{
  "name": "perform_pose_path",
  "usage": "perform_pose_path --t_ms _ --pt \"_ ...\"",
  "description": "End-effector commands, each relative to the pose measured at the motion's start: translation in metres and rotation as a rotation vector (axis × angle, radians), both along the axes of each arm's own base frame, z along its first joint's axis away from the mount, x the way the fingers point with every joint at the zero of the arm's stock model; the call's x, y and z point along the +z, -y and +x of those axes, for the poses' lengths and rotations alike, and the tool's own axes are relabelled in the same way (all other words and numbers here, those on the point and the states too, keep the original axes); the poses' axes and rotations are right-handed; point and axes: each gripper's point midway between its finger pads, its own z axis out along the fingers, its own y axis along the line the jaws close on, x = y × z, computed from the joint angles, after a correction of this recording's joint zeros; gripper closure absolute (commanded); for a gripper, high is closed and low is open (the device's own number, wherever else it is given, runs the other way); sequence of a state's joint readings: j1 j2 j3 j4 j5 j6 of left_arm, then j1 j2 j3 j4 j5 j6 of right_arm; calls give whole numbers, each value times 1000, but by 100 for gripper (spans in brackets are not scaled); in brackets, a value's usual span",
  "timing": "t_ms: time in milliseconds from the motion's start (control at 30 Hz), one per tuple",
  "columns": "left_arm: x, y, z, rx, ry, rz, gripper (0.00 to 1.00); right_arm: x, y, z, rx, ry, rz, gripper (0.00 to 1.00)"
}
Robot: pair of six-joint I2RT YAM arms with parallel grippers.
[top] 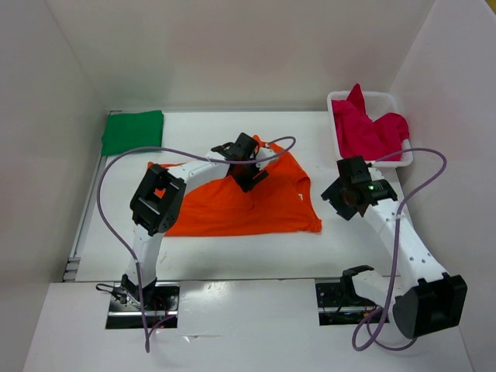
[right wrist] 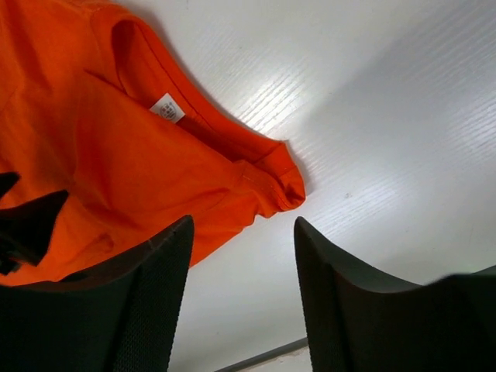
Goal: Fold and stack the t-shirts
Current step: Fold the flattened tshirt in 1/3 of the way
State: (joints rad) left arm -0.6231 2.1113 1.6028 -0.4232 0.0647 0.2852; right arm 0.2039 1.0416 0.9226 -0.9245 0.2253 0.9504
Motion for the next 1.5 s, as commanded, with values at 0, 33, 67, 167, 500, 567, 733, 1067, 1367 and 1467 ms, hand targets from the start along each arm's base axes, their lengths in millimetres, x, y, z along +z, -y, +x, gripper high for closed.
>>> perform_pose_path --t_ms 0,33,67,167,500,567,733,1067,1367,1467 --pt "58 -17 18 102 87 -47 25 -23 -7 3 41 -80 -10 35" --pt "67 -23 18 111 95 -52 19 -30 -8 2 54 -112 -11 34" --pt "82 -34 13 123 101 -56 16 -41 -12 1 67 -161 -21 32" --pt "109 -86 2 167 137 -28 11 -51 -19 1 97 -201 -16 21" --pt "48 -306 -130 576 -139 229 9 -95 -40 -11 91 -275 99 20" --pt "38 -333 -152 677 -178 216 9 -95 -37 -7 82 -261 79 20" --pt "29 -374 -166 827 -208 208 9 -107 -37 2 69 -258 72 21" --pt "-18 -373 -153 728 -377 125 6 -135 -40 -7 85 -318 85 33" --pt "-48 -359 -156 698 -470 89 57 -124 -41 -9 100 -297 97 81" --pt "-53 -358 -158 697 -481 90 90 -124 -44 -14 129 -326 104 100"
